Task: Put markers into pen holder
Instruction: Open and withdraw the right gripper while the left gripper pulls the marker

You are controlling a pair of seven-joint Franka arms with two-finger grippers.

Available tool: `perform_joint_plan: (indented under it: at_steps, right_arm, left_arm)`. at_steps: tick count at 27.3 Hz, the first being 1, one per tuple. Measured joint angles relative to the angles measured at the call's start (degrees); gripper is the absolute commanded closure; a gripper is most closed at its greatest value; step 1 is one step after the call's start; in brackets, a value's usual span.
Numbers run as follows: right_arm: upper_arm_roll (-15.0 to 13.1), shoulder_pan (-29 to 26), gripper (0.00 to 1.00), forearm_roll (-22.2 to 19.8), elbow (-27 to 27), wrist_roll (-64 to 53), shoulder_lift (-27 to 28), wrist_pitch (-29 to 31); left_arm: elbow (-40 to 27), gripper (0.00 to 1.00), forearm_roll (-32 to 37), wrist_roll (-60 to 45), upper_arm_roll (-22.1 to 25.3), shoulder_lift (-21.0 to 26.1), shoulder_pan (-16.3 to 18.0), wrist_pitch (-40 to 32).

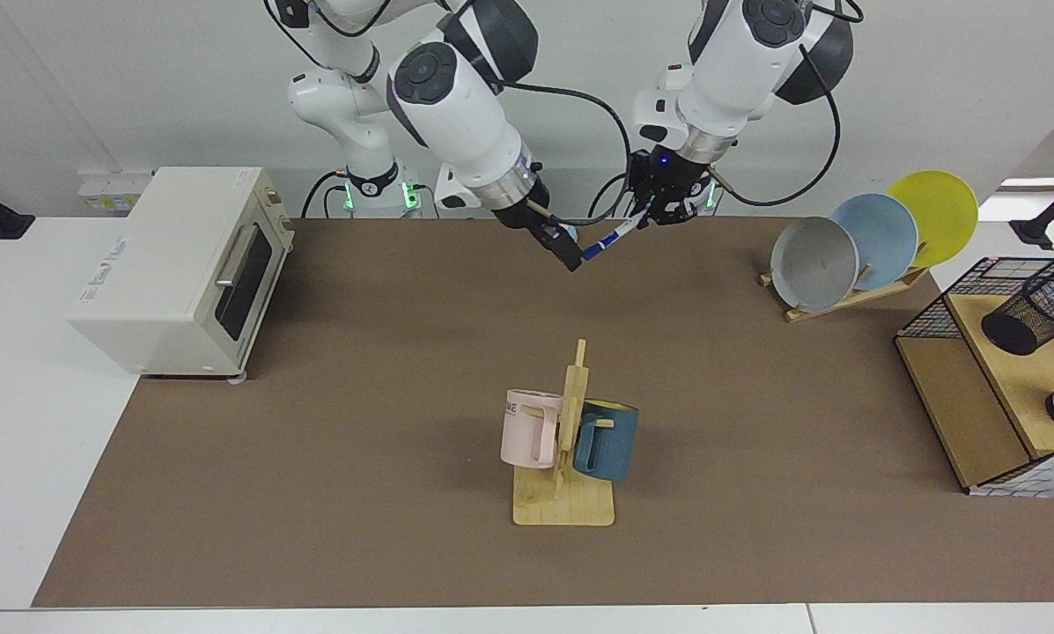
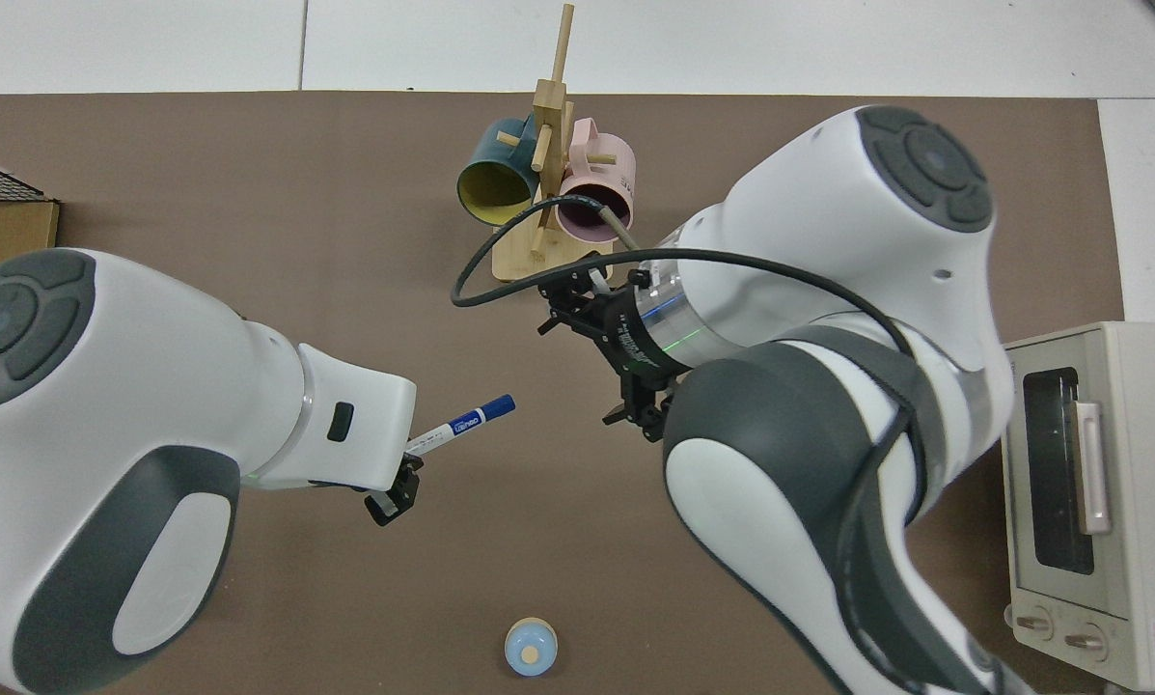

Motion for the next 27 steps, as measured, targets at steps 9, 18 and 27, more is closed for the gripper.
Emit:
perform_joint_plan:
  at_steps: [9, 18, 27]
  right_arm:
    - [-0.34, -5.10, 0.00, -5.24, -0.09, -19.18, -2.77, -8.20]
    - [-0.69, -8.65, 0.00, -17.16, -0.09, -44.86, -5.16, -12.76]
    - [-0.74, -9.32, 0.00, -30.69, -0.12, -65.09, -8.61, -15.24]
  left_arm:
    - [-0.20, 1.00, 3.71, -0.83, 0.99, 0.01, 1.02, 0.19]
    - [-0.21, 1.00, 8.77, -0.91, 1.19, 0.08, 5.40, 1.70]
    - [-0.23, 1.00, 12.76, -0.86, 1.26, 0.30, 8.86, 2.81]
